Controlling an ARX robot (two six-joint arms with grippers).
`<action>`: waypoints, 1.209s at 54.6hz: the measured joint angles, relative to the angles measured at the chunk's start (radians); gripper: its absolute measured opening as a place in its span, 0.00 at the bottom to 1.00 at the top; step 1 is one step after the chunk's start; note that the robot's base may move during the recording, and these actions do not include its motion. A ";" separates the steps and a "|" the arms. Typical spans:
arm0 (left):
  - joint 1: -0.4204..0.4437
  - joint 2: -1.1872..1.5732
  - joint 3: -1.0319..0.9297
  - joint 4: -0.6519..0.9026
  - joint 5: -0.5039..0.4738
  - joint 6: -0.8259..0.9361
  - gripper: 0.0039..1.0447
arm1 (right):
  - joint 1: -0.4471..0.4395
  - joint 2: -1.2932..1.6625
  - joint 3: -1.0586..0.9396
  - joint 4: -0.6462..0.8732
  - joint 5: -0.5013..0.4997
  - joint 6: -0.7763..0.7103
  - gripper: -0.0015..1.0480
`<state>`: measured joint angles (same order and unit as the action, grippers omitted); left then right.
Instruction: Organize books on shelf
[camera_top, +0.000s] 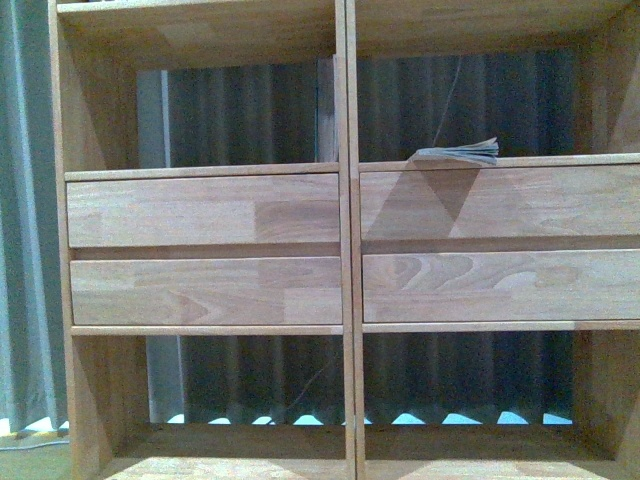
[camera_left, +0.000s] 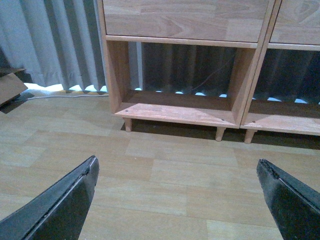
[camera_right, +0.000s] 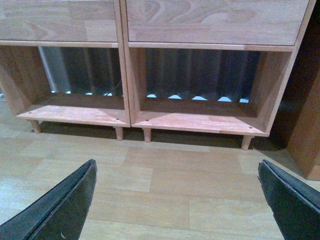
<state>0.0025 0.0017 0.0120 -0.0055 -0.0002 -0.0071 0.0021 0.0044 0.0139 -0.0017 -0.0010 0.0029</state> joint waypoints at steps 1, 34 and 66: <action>0.000 0.000 0.000 0.000 0.001 0.000 0.93 | 0.000 0.000 0.000 0.000 0.000 0.000 0.93; 0.000 0.000 0.000 0.000 0.000 0.000 0.93 | 0.000 0.000 0.000 0.000 0.000 0.000 0.93; 0.000 0.000 0.000 0.000 0.000 0.000 0.93 | 0.000 0.000 0.000 0.000 0.000 0.000 0.93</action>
<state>0.0025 0.0017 0.0120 -0.0055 0.0002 -0.0071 0.0021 0.0044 0.0139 -0.0017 -0.0010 0.0025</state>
